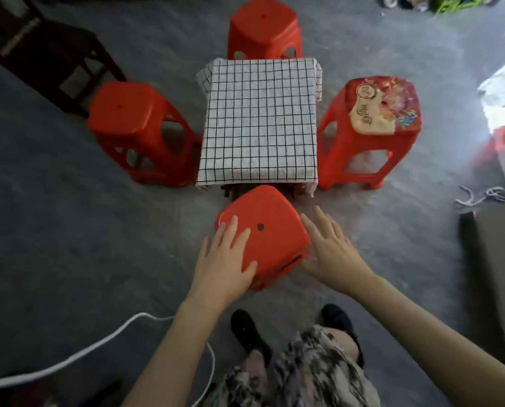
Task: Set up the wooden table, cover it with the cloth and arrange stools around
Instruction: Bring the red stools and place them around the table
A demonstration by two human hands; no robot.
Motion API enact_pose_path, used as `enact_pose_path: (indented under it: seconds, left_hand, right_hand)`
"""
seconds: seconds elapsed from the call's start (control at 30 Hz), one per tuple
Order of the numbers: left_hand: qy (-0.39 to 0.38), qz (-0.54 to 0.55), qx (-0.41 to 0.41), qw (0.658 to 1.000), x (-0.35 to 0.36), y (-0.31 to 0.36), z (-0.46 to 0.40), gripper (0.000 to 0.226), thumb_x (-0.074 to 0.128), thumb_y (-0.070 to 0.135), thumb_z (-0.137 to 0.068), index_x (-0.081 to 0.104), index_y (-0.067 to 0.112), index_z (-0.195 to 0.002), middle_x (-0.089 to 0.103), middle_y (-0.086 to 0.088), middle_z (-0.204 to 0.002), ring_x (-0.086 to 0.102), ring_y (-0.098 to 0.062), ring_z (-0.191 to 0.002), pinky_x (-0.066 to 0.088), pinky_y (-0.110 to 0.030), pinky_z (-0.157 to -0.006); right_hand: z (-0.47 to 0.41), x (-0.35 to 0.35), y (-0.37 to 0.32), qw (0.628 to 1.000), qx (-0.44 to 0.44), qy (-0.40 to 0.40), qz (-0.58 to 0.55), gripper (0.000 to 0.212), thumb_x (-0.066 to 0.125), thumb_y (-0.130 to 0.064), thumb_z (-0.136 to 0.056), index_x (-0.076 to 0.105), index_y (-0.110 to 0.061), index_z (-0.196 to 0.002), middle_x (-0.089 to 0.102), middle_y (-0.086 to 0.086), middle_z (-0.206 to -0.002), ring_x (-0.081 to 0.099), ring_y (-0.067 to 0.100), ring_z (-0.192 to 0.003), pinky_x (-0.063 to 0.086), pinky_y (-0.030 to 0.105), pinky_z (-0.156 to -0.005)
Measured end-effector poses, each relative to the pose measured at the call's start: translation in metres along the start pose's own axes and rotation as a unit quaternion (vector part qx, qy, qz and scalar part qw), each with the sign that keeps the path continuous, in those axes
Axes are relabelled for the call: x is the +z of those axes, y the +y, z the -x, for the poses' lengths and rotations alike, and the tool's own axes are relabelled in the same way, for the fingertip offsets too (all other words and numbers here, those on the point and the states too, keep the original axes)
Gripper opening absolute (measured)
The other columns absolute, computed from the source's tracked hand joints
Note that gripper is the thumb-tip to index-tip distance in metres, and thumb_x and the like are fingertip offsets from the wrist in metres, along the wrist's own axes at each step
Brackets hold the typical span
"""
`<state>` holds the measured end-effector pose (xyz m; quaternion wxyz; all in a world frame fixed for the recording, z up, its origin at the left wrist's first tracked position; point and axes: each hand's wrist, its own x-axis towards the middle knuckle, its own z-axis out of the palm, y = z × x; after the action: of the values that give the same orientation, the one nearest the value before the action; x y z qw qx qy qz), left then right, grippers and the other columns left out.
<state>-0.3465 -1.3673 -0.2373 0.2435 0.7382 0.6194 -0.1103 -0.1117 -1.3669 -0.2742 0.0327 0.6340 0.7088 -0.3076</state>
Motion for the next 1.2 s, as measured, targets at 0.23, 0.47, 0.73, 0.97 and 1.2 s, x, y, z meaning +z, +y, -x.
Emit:
enact_pose_path:
  seconds: [0.23,0.47,0.73,0.97,1.2]
  left_hand:
    - [-0.062,0.04,-0.001,0.997,0.1,-0.054,-0.058,0.079,0.053,0.044,-0.092,0.011,0.024,-0.155,-0.019,0.003,-0.161,-0.005,-0.026,-0.15,0.007,-0.049,-0.12]
    - [-0.086,0.028,-0.016,0.996,0.202,-0.066,-0.148,0.114,0.067,0.066,-0.073,-0.01,0.037,-0.152,-0.04,0.001,-0.152,-0.023,-0.044,-0.143,0.002,-0.073,-0.109]
    - [-0.1,0.058,-0.073,0.991,0.301,-0.077,-0.194,0.146,0.071,0.08,-0.051,-0.033,0.038,-0.144,-0.054,0.0,-0.143,-0.048,-0.037,-0.13,0.013,-0.082,-0.097]
    - [-0.106,0.022,-0.031,0.994,0.303,-0.088,-0.192,0.154,0.08,0.072,-0.048,-0.037,0.037,-0.142,-0.052,-0.004,-0.144,-0.049,-0.039,-0.129,0.022,-0.081,-0.097]
    - [-0.099,-0.014,-0.01,0.995,0.302,-0.091,-0.191,0.147,0.077,0.066,-0.054,-0.034,0.034,-0.144,-0.052,-0.007,-0.143,-0.049,-0.042,-0.128,0.028,-0.076,-0.1]
  right_hand:
    - [-0.033,0.081,-0.013,0.999,0.037,-0.014,0.012,0.1,0.067,-0.04,-0.084,-0.002,-0.028,-0.156,-0.012,0.011,-0.162,-0.001,0.034,-0.149,0.018,0.047,-0.119]
    - [-0.094,0.161,0.046,0.996,0.037,-0.054,0.058,0.092,0.055,-0.055,-0.09,-0.003,-0.029,-0.155,-0.016,0.013,-0.16,0.002,0.036,-0.148,0.021,0.049,-0.118]
    - [-0.243,0.194,0.081,0.997,0.052,-0.015,0.059,0.084,0.058,-0.06,-0.086,0.01,-0.039,-0.152,-0.008,0.014,-0.161,0.003,0.044,-0.146,0.018,0.058,-0.116]
    - [-0.264,0.204,0.089,0.996,0.073,-0.049,-0.007,0.098,0.075,-0.064,-0.068,0.014,-0.045,-0.141,0.001,0.015,-0.158,0.021,0.05,-0.137,0.034,0.063,-0.105]
    - [-0.262,0.193,0.097,0.995,0.053,-0.08,0.007,0.107,0.079,-0.062,-0.064,0.007,-0.051,-0.142,0.008,0.012,-0.155,0.025,0.042,-0.136,0.041,0.057,-0.1]
